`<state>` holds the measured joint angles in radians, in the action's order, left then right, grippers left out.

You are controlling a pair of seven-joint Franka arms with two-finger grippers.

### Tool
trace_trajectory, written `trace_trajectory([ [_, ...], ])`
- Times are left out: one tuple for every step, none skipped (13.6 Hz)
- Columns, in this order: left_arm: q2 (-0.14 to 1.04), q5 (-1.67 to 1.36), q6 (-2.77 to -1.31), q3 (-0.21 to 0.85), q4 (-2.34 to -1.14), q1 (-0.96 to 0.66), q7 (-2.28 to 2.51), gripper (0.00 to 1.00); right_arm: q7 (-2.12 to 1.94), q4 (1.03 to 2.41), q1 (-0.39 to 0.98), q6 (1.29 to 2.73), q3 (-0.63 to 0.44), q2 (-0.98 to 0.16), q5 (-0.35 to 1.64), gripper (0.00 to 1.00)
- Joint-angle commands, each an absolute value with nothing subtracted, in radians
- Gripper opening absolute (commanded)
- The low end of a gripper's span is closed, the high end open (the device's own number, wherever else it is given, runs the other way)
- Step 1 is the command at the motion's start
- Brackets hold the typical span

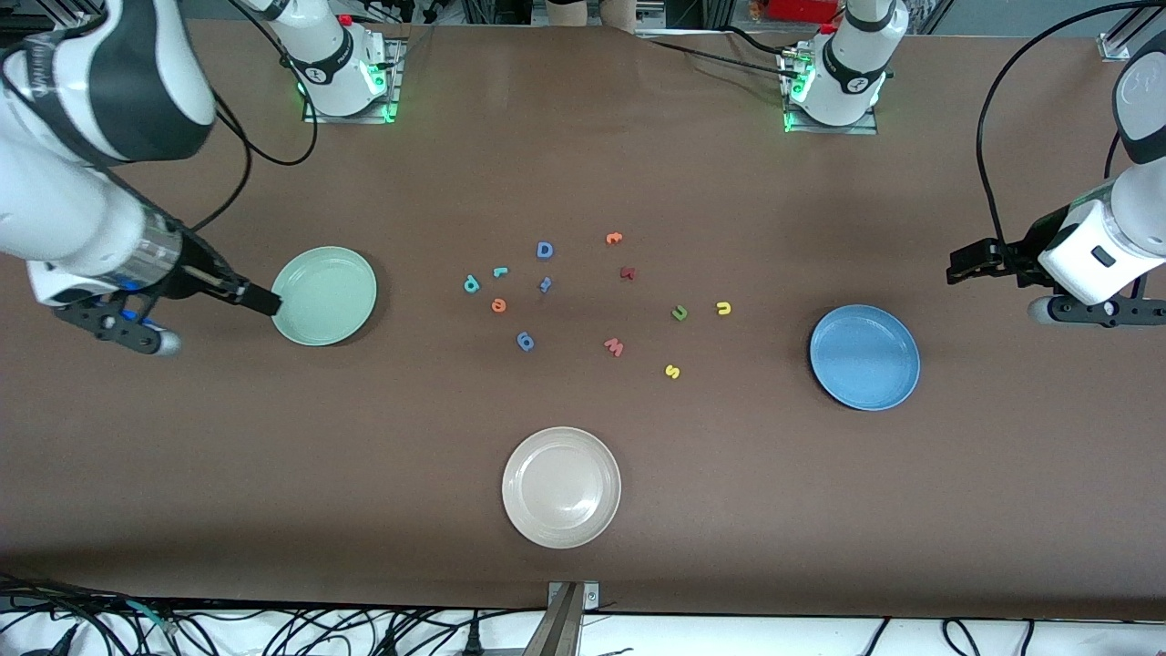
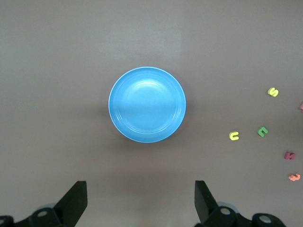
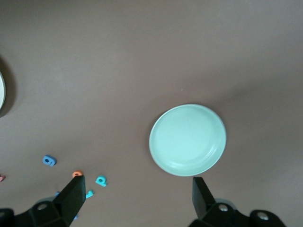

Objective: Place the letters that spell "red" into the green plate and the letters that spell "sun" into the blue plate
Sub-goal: 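Move the right gripper over the teal letter a among the letters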

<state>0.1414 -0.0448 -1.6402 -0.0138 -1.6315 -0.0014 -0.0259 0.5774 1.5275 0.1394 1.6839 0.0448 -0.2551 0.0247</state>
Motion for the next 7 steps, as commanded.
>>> trace_trajectory([
  [0.150, -0.058, -1.631, -0.018, -1.611, -0.002, -0.049, 1.00, 0.699, 1.522, 0.210, 1.677, 0.038, -0.291, 0.029, 1.00],
  [0.150, -0.058, -1.631, -0.018, -1.611, 0.000, -0.049, 1.00, 0.736, 1.522, 0.241, 1.680, 0.038, -0.307, 0.032, 1.00],
  [0.149, -0.058, -1.631, -0.018, -1.611, -0.002, -0.049, 1.00, 0.770, 1.522, 0.277, 1.681, 0.038, -0.328, 0.037, 1.00],
  [0.150, -0.058, -1.631, -0.018, -1.611, -0.002, -0.051, 1.00, 0.805, 1.522, 0.308, 1.686, 0.040, -0.351, 0.037, 1.00],
  [0.150, -0.058, -1.631, -0.018, -1.611, 0.000, -0.049, 1.00, 0.839, 1.522, 0.340, 1.695, 0.040, -0.376, 0.038, 1.00],
  [0.149, -0.058, -1.631, -0.018, -1.611, 0.000, -0.049, 1.00, 0.862, 1.522, 0.372, 1.707, 0.040, -0.400, 0.038, 1.00],
  [0.149, -0.058, -1.631, -0.018, -1.611, 0.000, -0.049, 1.00, 0.882, 1.522, 0.396, 1.719, 0.038, -0.425, 0.038, 1.00],
])
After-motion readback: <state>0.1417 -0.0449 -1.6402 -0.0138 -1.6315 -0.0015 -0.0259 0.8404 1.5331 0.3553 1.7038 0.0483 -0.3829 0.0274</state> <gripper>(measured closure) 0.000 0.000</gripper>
